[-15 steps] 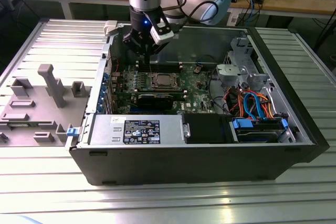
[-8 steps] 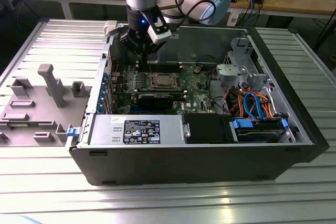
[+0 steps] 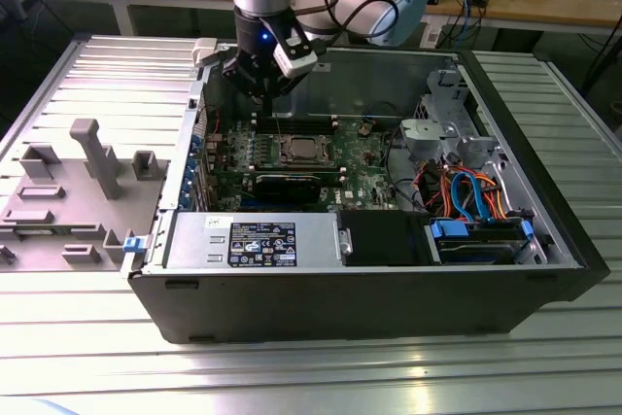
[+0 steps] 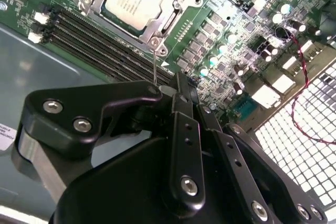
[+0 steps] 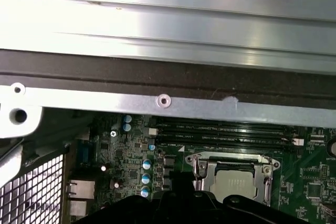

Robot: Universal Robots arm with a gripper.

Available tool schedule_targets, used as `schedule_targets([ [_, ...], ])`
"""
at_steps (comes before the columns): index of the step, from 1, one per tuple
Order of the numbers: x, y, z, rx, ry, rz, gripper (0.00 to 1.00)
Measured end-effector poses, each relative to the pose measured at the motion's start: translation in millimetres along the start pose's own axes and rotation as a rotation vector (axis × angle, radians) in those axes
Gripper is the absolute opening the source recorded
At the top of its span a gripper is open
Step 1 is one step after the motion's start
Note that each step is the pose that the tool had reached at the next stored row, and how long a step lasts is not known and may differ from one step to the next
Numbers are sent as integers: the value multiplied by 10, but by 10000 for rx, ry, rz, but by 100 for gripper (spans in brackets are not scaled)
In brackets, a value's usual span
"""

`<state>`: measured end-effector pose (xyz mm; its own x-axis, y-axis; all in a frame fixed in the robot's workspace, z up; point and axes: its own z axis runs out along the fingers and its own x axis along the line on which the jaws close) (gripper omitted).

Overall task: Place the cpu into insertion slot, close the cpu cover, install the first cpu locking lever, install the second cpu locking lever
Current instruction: 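Install the first cpu locking lever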

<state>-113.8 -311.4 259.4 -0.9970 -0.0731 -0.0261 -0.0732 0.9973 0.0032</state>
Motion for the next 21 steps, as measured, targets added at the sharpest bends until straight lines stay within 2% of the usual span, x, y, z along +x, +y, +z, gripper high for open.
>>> schedule_targets([
  [3, -19, 0, 1, -1, 0, 1, 11],
  [8, -104, -6, 3, 0, 0, 1, 11],
  [17, -213, -13, 6, 0, 1, 2, 11],
  [21, -243, -15, 10, 1, 1, 2, 11],
])
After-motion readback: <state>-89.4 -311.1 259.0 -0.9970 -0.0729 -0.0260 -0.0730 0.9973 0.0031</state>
